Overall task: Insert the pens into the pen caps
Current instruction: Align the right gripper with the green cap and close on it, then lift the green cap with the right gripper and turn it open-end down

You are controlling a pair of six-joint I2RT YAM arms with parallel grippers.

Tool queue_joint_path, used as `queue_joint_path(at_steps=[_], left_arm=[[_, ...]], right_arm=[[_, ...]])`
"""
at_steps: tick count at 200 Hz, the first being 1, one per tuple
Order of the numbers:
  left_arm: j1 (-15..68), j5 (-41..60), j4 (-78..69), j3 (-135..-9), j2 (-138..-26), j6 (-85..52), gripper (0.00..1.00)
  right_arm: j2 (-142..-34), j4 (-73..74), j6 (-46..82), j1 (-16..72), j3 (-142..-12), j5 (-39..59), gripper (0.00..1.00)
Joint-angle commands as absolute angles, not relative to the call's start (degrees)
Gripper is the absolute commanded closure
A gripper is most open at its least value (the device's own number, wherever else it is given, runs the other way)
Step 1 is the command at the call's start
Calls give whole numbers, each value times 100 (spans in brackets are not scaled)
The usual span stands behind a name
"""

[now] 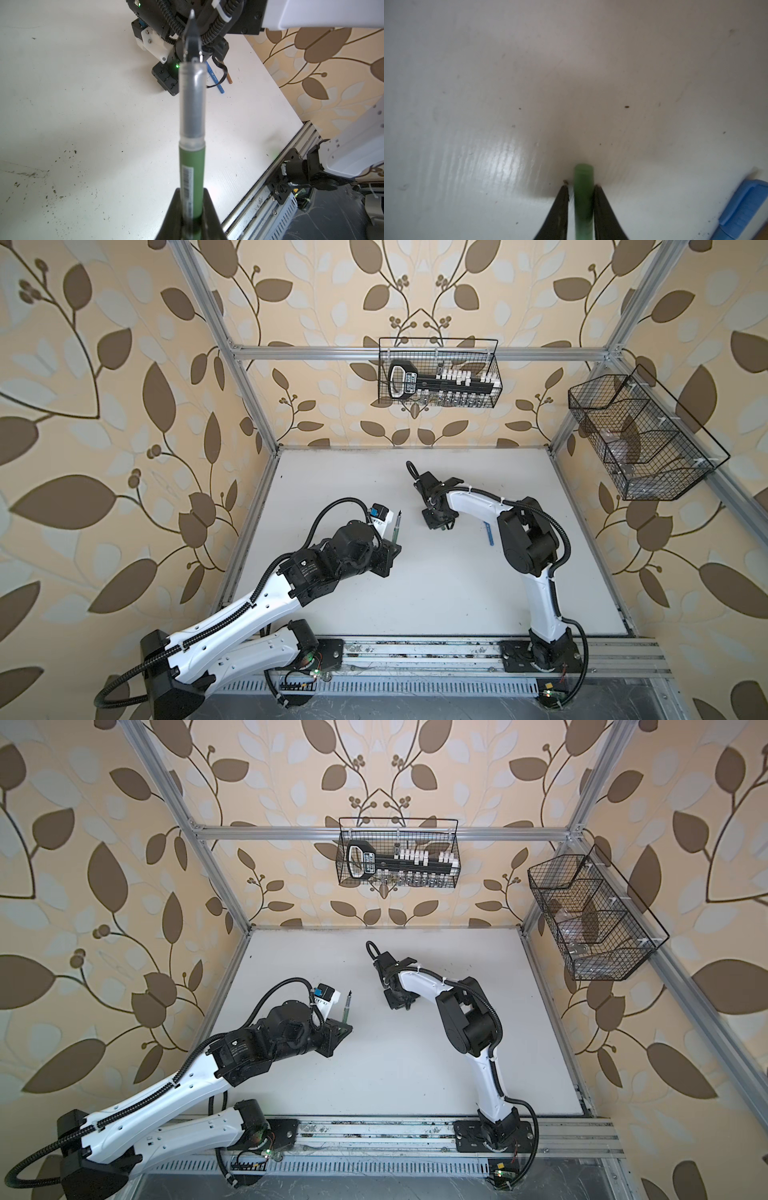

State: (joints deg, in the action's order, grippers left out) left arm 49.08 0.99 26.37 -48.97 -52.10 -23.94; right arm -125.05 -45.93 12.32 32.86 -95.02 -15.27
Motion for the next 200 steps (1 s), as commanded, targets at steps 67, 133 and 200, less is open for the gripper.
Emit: queue_joint_path(at_steps=[67,133,200], left_arm=[[4896,62,2610,-5063,-5063,-2274,87],[4896,169,2523,-5032,-5254,-2256,87],[4904,669,2204,-5142,-5907,-2178,89]], right_arm=[[-12486,-4869,1110,3356,-9642,-1639,86],[-11714,-4443,1214,3070,-9066,-359,87],[-10412,-3321,1638,2470,-7789,1718,87]])
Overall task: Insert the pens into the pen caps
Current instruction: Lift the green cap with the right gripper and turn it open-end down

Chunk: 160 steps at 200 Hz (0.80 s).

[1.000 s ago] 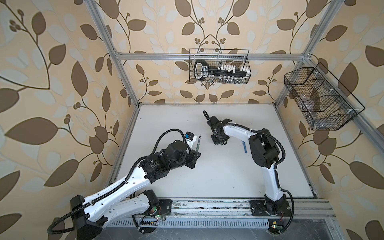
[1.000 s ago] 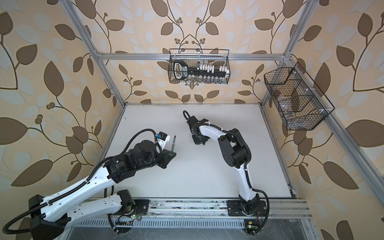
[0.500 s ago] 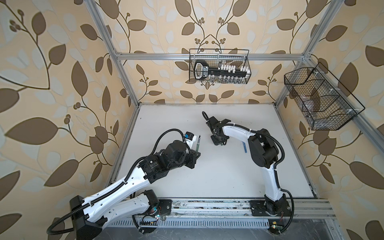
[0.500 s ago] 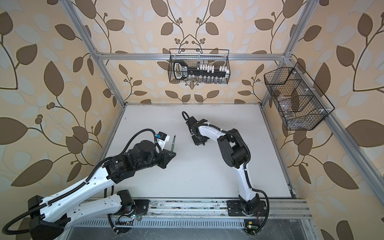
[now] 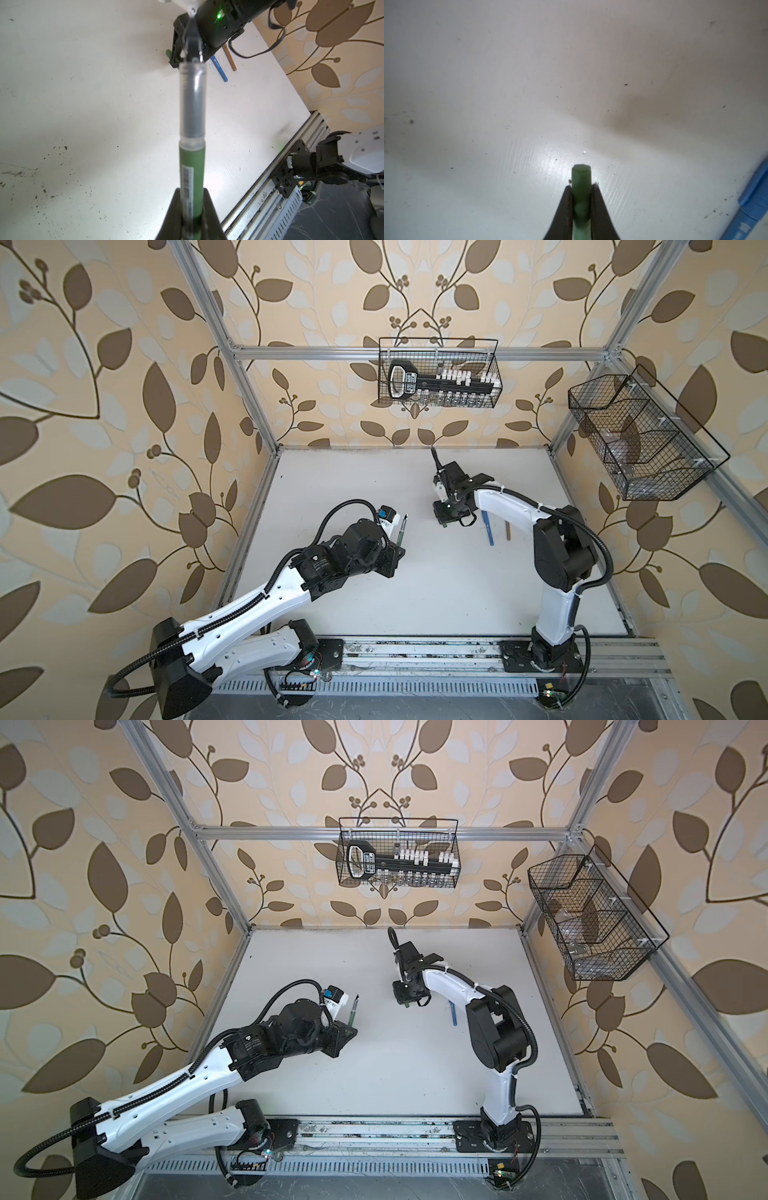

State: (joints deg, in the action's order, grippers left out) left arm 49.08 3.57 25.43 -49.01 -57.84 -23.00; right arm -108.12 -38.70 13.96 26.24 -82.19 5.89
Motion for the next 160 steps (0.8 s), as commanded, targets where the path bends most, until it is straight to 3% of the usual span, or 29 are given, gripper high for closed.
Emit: queue_joint_path(at_steps=[1,71,160], left_arm=[[4904,678,2192,-5137,-5911,-2179,89],[4913,1131,1698,-5273,-6352,-2289,89],[5036,1678,1134,-5372,-6635,-2457,90]], right_arm=[[-10387,-3291,1650,2461,-7766,1755,87],[-8828,-1607,2853,1980,-6534,3745,87],[-7461,-262,4184,1761,-5759,4042,86]])
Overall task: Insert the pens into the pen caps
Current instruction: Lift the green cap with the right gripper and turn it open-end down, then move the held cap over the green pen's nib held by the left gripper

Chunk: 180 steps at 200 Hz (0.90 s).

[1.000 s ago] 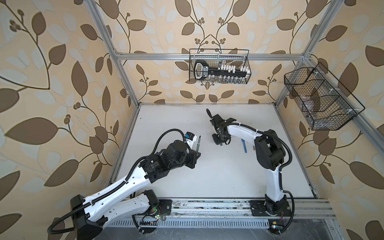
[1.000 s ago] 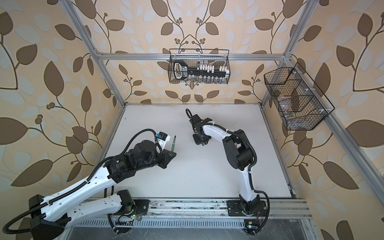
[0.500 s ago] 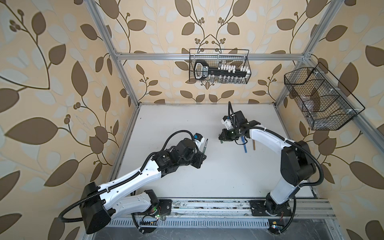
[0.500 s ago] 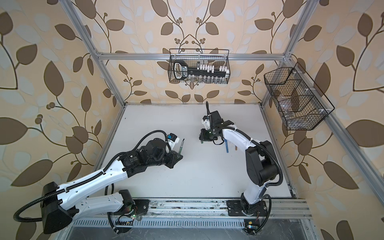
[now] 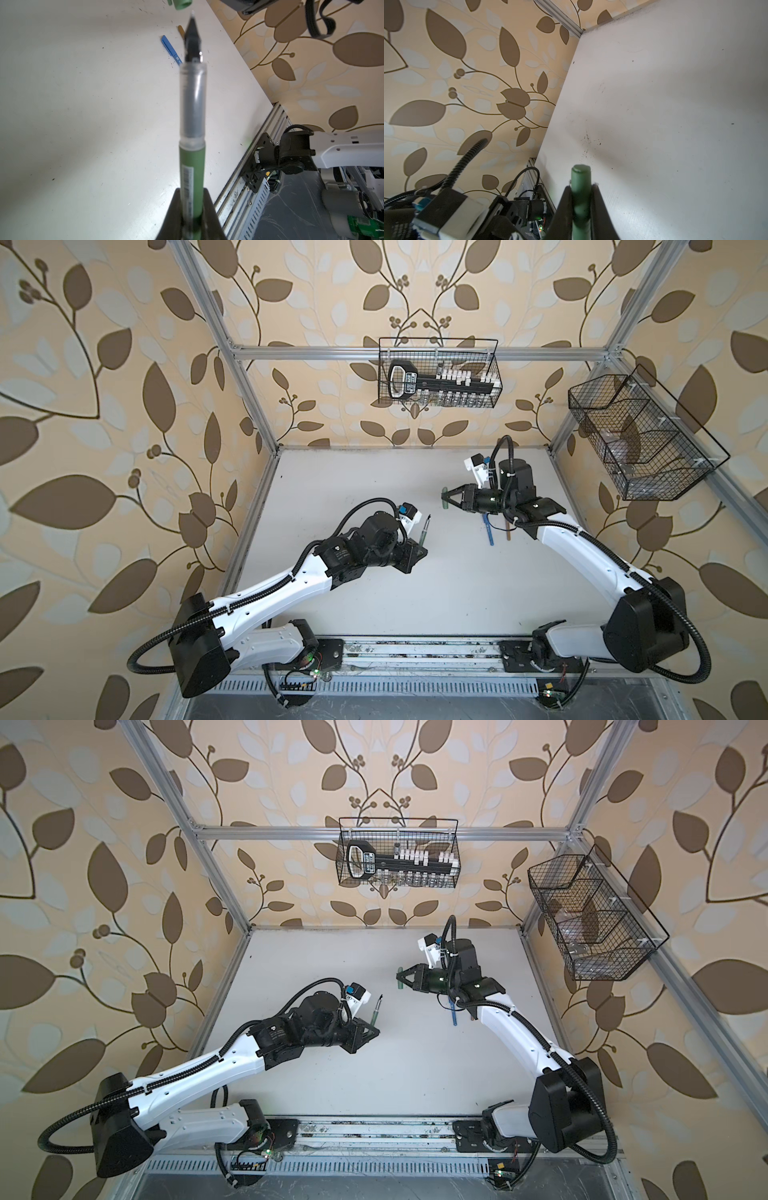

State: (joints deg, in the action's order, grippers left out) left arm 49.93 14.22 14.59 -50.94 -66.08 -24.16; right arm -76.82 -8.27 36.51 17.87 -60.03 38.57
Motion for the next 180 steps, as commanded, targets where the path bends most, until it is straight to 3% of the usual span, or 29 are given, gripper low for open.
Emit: queue_joint_path(at_steps=[1,180], left_arm=[[5041,1683,1129,-5375,-6640,-2459,90],[5092,1624,1220,-5461,-6671,-2373,91]], right_arm=[[-7457,-245,4197,1764,-5749,4042,86],[-7335,541,4869,2298,-5608,3802,84]])
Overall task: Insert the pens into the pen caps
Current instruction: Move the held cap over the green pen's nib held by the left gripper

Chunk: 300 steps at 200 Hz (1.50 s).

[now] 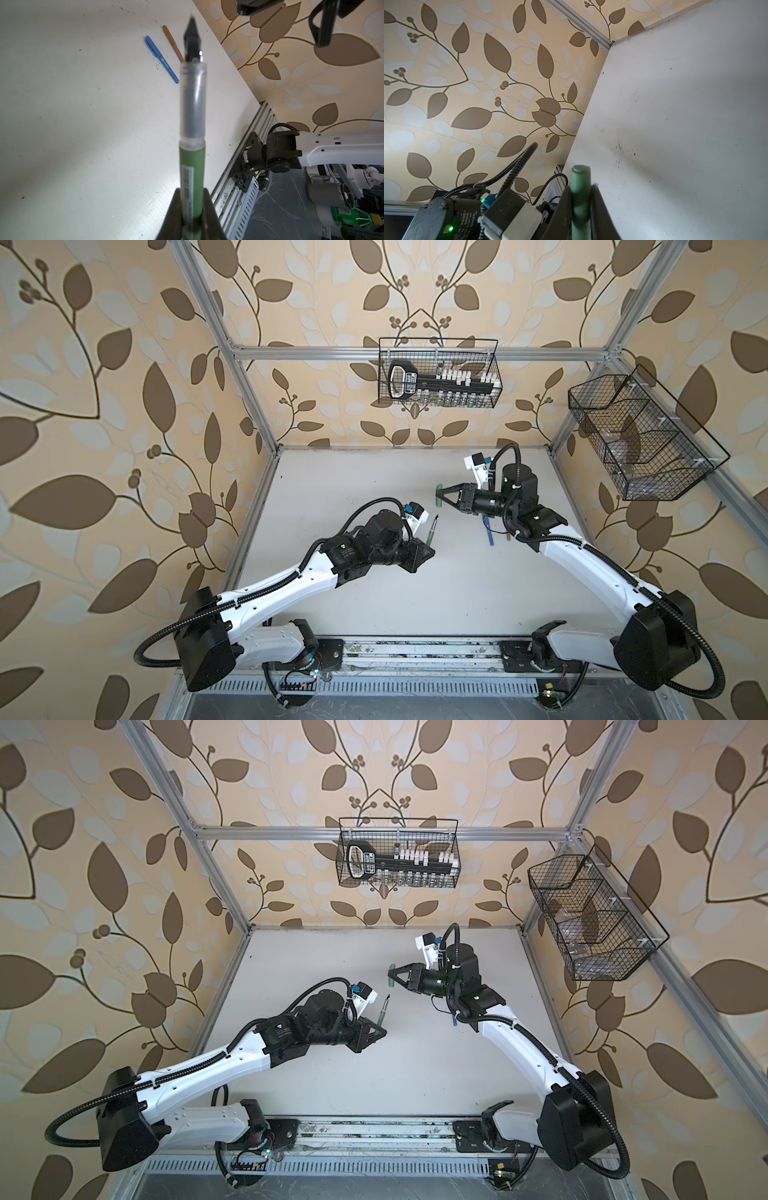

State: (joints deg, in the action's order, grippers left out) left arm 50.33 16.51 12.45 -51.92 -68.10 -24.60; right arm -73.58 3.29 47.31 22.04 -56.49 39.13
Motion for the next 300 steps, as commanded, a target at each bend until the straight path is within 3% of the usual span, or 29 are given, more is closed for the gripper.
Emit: queue_joint_path(at_steps=[1,300], left_arm=[[5090,1620,1221,-5459,-6667,-2373,91],[5089,1378,1136,-5404,-6521,-2364,91]], right_arm=[[-7337,534,4869,2300,-5603,3800,84],[-6641,903,5311,2644,-4907,3350,84]])
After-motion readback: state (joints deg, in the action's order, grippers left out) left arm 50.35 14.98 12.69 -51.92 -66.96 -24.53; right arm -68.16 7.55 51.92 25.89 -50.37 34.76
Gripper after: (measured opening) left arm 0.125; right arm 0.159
